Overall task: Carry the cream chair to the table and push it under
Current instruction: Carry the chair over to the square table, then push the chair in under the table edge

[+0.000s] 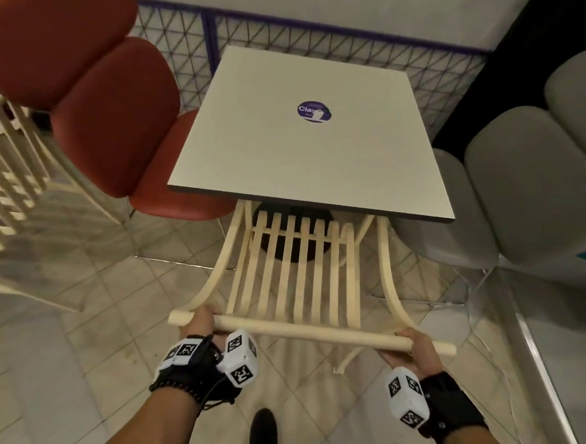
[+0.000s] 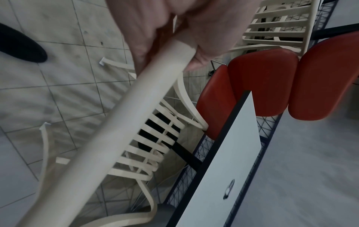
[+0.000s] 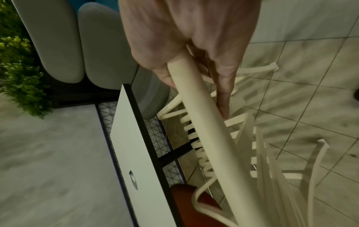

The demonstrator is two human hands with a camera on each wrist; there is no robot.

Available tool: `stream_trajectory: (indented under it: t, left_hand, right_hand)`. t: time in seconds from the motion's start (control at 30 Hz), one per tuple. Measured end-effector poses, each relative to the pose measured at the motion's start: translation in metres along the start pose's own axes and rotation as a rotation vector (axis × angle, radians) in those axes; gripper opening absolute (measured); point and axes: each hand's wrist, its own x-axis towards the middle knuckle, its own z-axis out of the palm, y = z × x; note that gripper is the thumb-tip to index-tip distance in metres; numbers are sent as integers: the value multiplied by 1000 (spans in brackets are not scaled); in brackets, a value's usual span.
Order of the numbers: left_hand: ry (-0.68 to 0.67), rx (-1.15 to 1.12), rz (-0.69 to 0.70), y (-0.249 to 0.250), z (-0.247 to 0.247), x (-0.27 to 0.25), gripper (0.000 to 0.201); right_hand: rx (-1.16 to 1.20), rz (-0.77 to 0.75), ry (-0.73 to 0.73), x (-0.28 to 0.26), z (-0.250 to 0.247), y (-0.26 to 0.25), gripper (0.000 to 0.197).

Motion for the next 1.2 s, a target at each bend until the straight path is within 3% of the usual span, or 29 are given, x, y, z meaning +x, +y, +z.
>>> stream_trajectory:
  t: [0.2,0.33,0.47,0.53,0.6,0.7,0.77,0.83,0.9,1.0,1.13,1.2]
  left_hand:
    - [-50,-59,-46,13,8,17,11]
    - [-106,-128,-81,8,2,32,42]
    - [-97,-76,-30,14,-6,28,45]
    - [52,65,129,18,-9,22,62]
    - [152,319,399,23,-16,11,81]
    - [88,839,957,24,-23,-5,68]
    - [-78,1315,1221,20,-22,-6,59]
    - [-294,1688,1144,16,-14,-11,61]
    - [-373,1916,1038,14,-3,-13,61]
    - [-353,2012,1032,17,9,-7,46]
    - [-266,2104,978,18,17,6,42]
    - [-242,2101,945,17,22,11,40]
  right_hand:
    - [14,20,-7,18,16,-1,12]
    - [13,7,-52,21,13,-2,9]
    - [-69,19,14,17,8,-6,4]
    - [-287,-7,95,10,2,-8,28]
    - [-693,-124,143,-7,-3,-8,46]
    - [-1446,-535,322,-27,-15,-15,59]
    - [-1687,-788,331,-28,-17,-21,49]
    - [-1791,-983,214,-19,-16,-25,35]
    - [-1992,-966,75,-9,-13,-29,43]
    - [-2262,-719,-107,3,-10,-32,61]
    - [-2350,-788,-92,16,1,-23,54]
    - [-2361,-745,-107,19,13,-22,48]
